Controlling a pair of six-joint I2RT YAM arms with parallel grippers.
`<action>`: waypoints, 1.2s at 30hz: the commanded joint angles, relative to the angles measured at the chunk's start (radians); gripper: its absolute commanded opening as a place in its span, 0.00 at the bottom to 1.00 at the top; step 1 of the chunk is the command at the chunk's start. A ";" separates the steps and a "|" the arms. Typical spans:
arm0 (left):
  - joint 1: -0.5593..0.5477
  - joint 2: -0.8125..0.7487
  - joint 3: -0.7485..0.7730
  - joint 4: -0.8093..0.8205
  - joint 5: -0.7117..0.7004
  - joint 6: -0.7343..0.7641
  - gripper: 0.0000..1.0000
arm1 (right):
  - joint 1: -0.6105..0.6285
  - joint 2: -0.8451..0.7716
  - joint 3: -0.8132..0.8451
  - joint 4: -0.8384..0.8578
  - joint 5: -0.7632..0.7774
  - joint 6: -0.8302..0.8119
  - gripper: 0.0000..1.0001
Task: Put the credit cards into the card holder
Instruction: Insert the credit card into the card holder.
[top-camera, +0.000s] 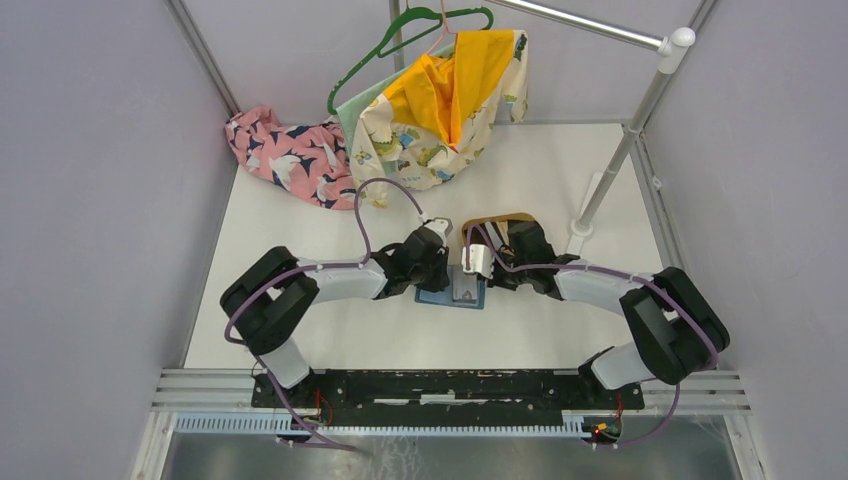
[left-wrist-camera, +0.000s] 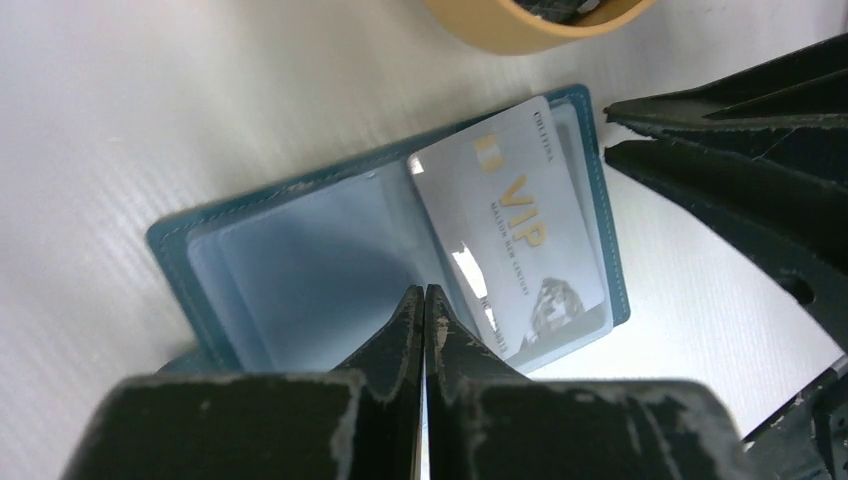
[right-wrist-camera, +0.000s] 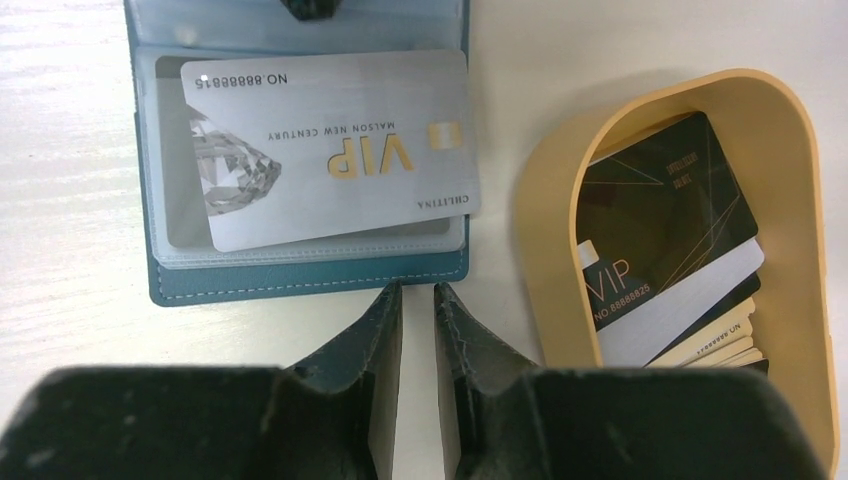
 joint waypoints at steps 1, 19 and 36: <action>-0.005 -0.070 0.002 -0.060 -0.085 -0.009 0.04 | -0.008 -0.013 0.043 -0.053 -0.008 -0.030 0.23; -0.022 0.053 0.093 -0.041 0.104 0.044 0.02 | 0.064 0.041 0.082 -0.067 0.003 0.000 0.23; 0.005 -0.140 -0.025 -0.109 0.012 0.017 0.18 | 0.001 0.026 0.189 -0.151 -0.156 -0.169 0.23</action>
